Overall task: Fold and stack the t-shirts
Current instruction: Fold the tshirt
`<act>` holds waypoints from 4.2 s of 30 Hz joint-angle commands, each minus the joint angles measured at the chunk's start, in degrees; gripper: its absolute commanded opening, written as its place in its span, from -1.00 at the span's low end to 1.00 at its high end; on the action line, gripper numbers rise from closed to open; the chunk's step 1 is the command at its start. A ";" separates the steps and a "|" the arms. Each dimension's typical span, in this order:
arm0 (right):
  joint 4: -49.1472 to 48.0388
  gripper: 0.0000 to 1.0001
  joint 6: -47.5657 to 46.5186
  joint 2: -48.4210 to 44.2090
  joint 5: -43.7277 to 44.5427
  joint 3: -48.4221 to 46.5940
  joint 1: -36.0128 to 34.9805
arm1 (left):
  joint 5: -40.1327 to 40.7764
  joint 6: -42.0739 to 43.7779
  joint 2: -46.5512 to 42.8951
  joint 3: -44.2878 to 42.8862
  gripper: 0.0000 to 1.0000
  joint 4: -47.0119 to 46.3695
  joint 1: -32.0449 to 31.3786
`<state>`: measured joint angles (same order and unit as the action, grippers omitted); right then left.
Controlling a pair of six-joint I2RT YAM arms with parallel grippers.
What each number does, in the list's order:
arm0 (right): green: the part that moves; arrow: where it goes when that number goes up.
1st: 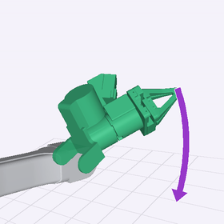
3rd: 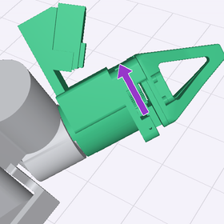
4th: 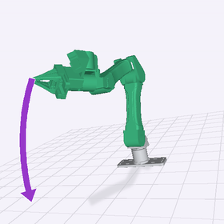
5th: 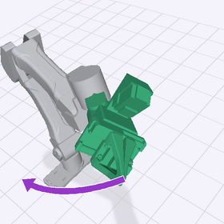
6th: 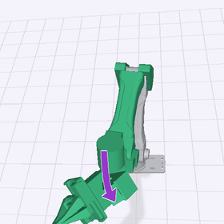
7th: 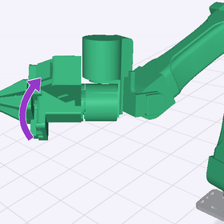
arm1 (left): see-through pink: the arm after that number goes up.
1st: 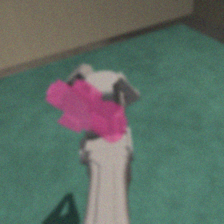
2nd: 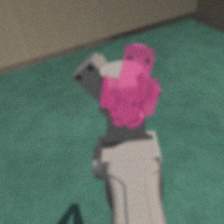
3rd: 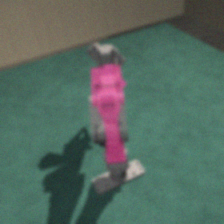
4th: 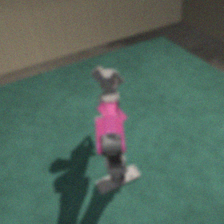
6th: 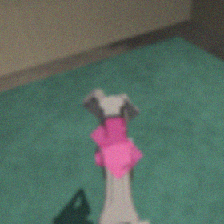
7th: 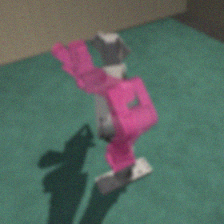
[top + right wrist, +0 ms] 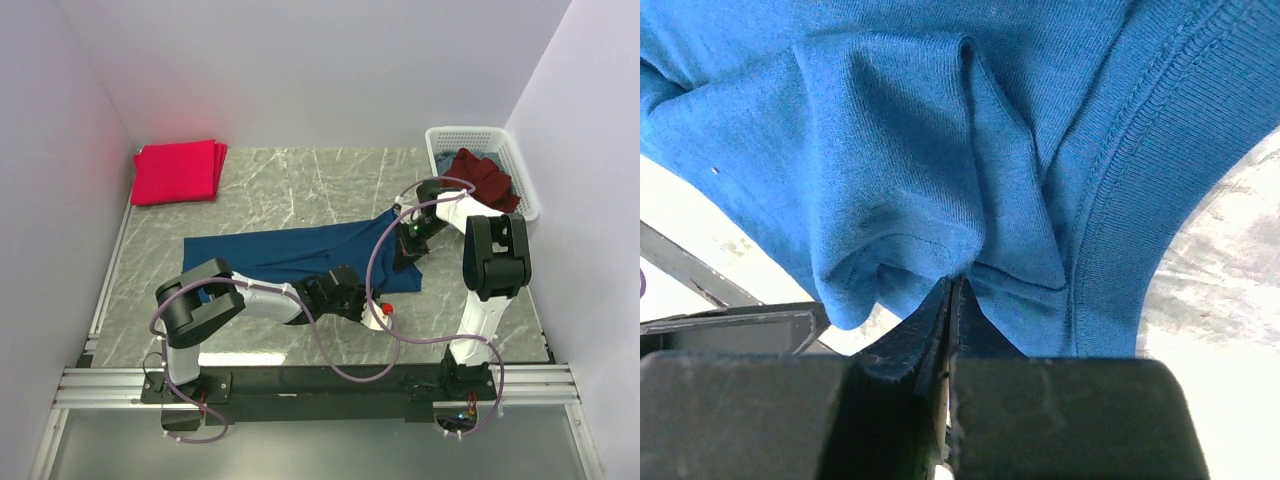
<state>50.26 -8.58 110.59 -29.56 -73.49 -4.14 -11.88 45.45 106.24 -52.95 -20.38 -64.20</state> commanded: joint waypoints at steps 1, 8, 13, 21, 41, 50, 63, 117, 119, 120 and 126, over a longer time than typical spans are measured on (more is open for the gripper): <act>0.63 -1.00 -0.65 -0.63 -1.38 0.19 -0.17 | 0.98 2.01 -0.42 1.18 -0.05 -5.36 0.22; 1.59 -1.00 -0.83 -0.46 -2.08 -0.16 -0.16 | 0.81 1.57 1.16 0.13 -0.08 -6.43 0.66; 2.21 -1.00 -0.91 -0.72 -2.96 -0.60 -0.16 | 0.45 3.06 3.36 -0.67 -0.13 -6.95 1.54; 2.65 -1.00 -1.09 -0.72 -3.31 -0.51 -0.16 | 0.37 2.36 2.75 -1.19 -0.54 -6.60 3.38; 5.11 -1.00 3.30 -0.55 -8.58 -13.25 -0.25 | -9.56 -9.77 -4.46 -7.78 -0.99 3.94 17.17; 3.53 -1.00 7.17 4.19 -9.11 -20.19 -0.60 | -9.66 -9.33 -3.84 -7.52 -0.99 2.20 22.54; -0.60 -1.00 10.86 2.36 -5.77 -20.28 -1.31 | -14.66 -9.76 1.69 -14.19 -0.99 1.66 26.94; 5.29 -0.52 0.58 -4.59 1.43 -12.30 -5.25 | -20.04 -20.14 -16.67 -4.87 -0.16 35.39 33.24; 4.59 -0.54 0.41 -4.68 2.66 -10.10 -7.45 | -18.01 -19.27 -16.33 -5.84 -0.24 39.53 36.24; 3.80 -0.55 0.41 -4.50 3.80 -9.66 -9.55 | -17.13 -18.56 -15.28 -6.20 -0.26 40.59 39.47; 1.95 -0.55 0.49 3.13 9.07 -12.46 -14.93 | -13.27 -11.45 -9.05 -10.50 -0.38 48.76 51.97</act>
<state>53.98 -7.40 110.59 -24.62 -84.20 -17.91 -27.75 30.65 94.39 -60.40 21.41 -16.34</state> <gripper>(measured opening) 0.229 0.310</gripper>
